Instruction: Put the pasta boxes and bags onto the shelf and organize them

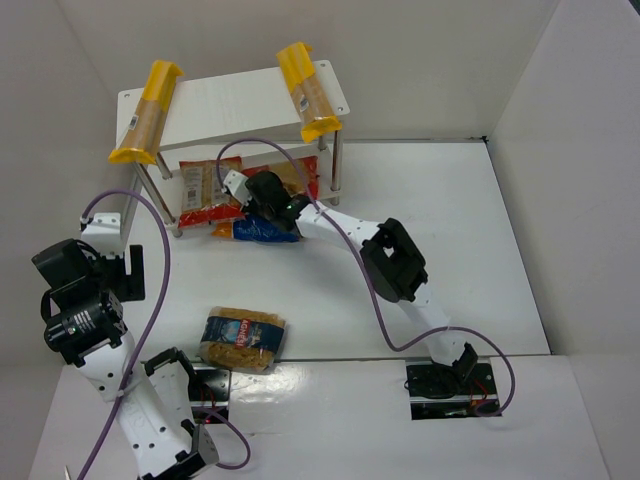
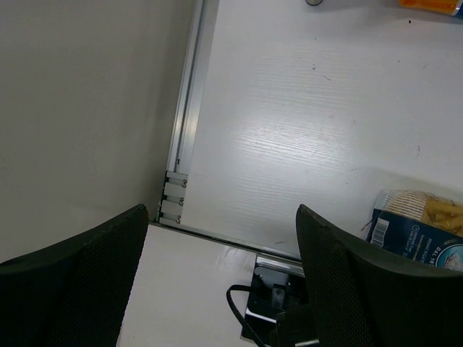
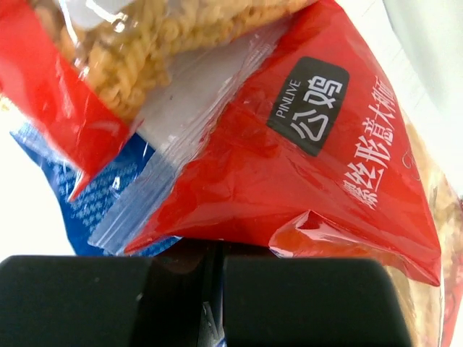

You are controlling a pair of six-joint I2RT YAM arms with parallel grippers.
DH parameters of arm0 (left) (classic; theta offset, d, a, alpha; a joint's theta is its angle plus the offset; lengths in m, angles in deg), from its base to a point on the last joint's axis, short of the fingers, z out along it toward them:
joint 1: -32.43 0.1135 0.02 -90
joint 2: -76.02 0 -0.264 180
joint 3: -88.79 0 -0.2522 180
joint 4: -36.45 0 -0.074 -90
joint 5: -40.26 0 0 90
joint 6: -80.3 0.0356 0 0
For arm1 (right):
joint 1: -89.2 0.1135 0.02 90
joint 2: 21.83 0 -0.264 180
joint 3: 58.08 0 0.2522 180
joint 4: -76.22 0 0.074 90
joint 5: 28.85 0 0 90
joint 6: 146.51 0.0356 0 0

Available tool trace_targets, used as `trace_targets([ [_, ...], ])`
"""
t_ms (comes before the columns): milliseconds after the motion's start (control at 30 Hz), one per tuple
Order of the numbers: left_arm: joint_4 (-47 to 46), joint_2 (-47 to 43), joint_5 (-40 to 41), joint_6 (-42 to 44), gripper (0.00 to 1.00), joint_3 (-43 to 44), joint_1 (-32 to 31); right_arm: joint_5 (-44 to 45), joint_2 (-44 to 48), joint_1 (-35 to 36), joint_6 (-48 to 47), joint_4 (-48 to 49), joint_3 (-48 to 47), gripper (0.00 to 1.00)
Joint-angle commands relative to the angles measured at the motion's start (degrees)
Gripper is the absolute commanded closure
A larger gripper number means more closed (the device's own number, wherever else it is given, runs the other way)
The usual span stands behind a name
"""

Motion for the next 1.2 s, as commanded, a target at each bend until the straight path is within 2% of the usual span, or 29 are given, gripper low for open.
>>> trace_targets([
  [0,-0.36,0.13,0.51,0.39,0.12,2.44,0.35,1.09,-1.38,-0.78,1.07,4.83,-6.28,1.0],
  [167,-0.35,0.13,1.04,0.91,0.12,2.44,0.35,1.09,-3.66,-0.78,1.6,2.98,-10.42,1.0],
  [367,0.18,0.13,0.43,0.91,0.12,2.44,0.35,1.09,-2.97,-0.78,2.12,0.61,-10.96,1.0],
  [567,0.18,0.13,-0.63,1.44,0.12,2.44,0.35,-2.25,6.33,-0.78,2.65,-0.62,0.19,1.0],
  [733,0.18,-0.4,-1.86,1.44,0.12,1.91,0.35,1.44,12.23,-0.78,-1.3,6.12,14.93,1.0],
  [833,-0.35,-0.4,-2.91,1.44,0.12,1.91,0.35,2.58,15.31,-2.09,-1.92,8.68,20.57,1.0],
  [1167,-0.35,-0.4,-4.06,1.44,0.12,2.44,0.35,6.62,16.9,-8.34,-3.76,15.62,25.78,1.0],
])
